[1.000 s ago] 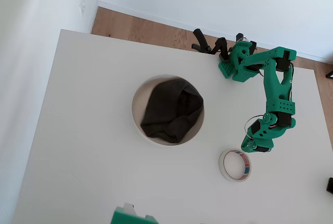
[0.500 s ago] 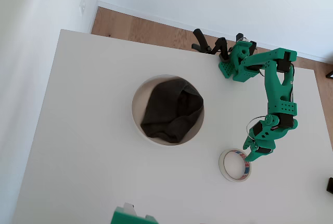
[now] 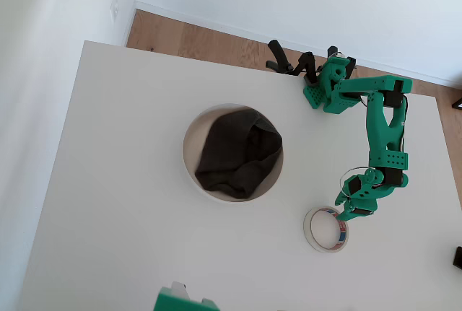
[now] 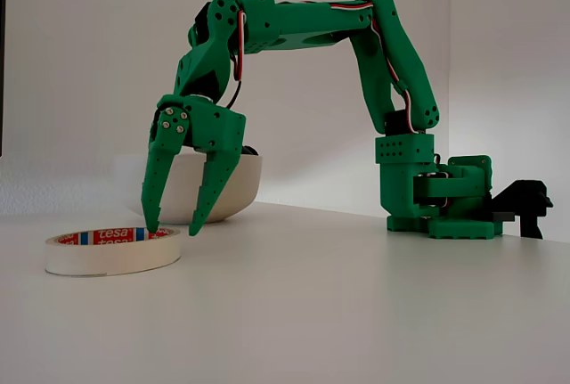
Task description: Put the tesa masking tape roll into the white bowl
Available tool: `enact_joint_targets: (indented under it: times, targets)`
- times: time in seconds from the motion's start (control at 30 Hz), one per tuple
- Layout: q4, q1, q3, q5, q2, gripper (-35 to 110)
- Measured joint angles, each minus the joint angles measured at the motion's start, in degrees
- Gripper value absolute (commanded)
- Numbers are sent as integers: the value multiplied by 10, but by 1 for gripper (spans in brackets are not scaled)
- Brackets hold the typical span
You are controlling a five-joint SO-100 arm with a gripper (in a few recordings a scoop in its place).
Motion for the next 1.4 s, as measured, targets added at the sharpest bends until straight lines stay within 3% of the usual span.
enact_joint_targets:
  times: [0.83,0.97,1.4]
  targets:
    - [-11,-24,-16,10,-54,6]
    - [-11,-24,-17,6,-54,-8]
    - [-22,-28,-18,10,-51,-8]
